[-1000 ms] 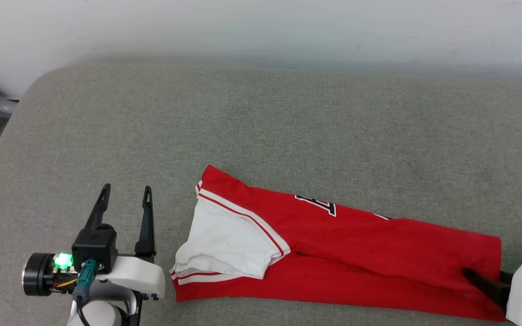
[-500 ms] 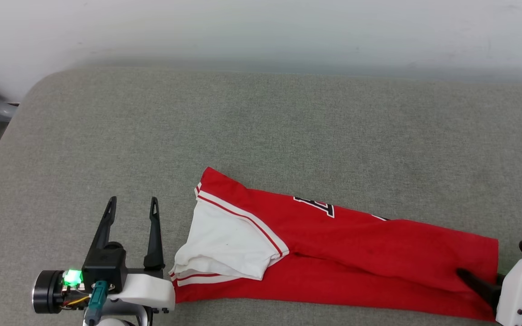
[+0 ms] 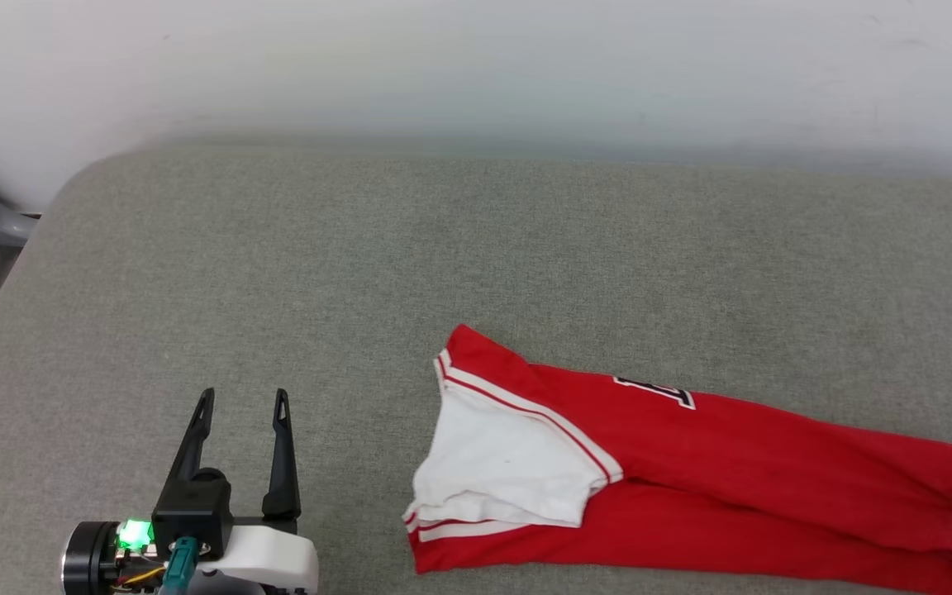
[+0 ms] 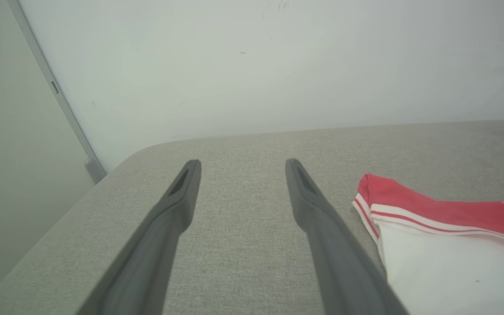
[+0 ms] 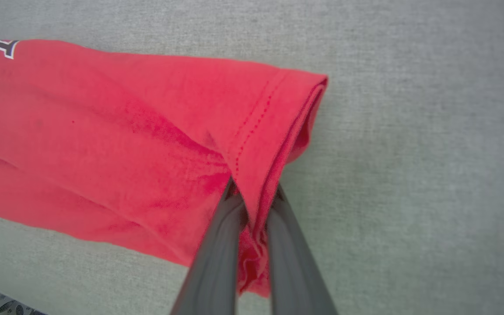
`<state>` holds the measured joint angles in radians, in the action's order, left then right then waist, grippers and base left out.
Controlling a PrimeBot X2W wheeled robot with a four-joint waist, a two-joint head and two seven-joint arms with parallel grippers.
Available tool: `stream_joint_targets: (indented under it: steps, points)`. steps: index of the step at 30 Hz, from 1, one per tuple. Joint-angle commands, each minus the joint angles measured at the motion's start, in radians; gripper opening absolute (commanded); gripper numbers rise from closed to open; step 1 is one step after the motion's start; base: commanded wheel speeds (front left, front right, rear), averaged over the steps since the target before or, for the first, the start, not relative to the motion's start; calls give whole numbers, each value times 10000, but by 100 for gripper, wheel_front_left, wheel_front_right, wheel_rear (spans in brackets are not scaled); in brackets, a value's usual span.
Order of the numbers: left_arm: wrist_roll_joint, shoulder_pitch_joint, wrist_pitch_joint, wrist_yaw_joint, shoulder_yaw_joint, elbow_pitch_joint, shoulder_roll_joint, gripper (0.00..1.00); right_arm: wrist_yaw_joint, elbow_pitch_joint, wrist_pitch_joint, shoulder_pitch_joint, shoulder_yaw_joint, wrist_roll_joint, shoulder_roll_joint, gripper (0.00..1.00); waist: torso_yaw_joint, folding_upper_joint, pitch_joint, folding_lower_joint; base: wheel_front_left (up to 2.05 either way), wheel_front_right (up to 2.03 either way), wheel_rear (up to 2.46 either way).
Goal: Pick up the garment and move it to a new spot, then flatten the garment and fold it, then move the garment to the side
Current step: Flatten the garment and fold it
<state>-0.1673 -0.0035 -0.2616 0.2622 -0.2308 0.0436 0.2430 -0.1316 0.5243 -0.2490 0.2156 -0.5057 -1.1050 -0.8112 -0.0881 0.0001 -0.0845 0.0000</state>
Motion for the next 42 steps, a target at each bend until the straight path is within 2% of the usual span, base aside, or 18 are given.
stream_joint_targets:
  steps: [1, 7, 13, 14, 22, 27, 31, 37, 42]
  points:
    - [113, 123, -45, -70, 85, 33, -55, 100, 19, 206, 74, -179, 72, 27, -269, 0, 29, -1, 53, 0, 0, 0, 0]
    - [380, 226, -45, -296, 251, 102, -180, 100, 17, 439, 72, -375, 207, -53, -596, 0, 134, -1, 181, 0, 0, 0, 0]
    - [563, 440, -46, -505, 439, 131, -361, 100, 14, -1450, -114, -697, 410, -760, -564, 0, 265, -1, 411, 0, 0, 0, 0]
    - [563, 440, -46, -505, 439, 131, -361, 100, 14, -1450, -114, -697, 410, -760, -564, 0, 265, -1, 411, 0, 0, 0, 0]
    - [739, 512, -46, -713, 593, 83, -598, 100, 14, -4057, -552, -656, 638, -431, -258, 0, 262, -1, 415, 0, 0, 0, 0]
    - [875, 343, -46, -860, 621, 64, -738, 100, 14, -4685, -1257, 43, 434, 494, 319, 0, 144, -1, 225, 0, 0, 0, 0]
    - [955, 182, -46, -955, 625, 86, -839, 100, 14, -4753, -1969, 922, -39, 1294, 1056, 0, 31, -1, 24, 0, 0, 0, 0]
    - [1042, -102, -46, -1089, 620, 155, -1050, 100, 14, -4484, -2722, 2473, -1205, 2097, 2063, 0, -149, -1, -355, 0, 0, 0, 0]
    - [1114, -306, -46, -1186, 598, 182, -1173, 100, 14, -3797, -2770, 3740, -2174, 2625, 2945, 0, -277, -1, -680, 0, 0, 0, 0]
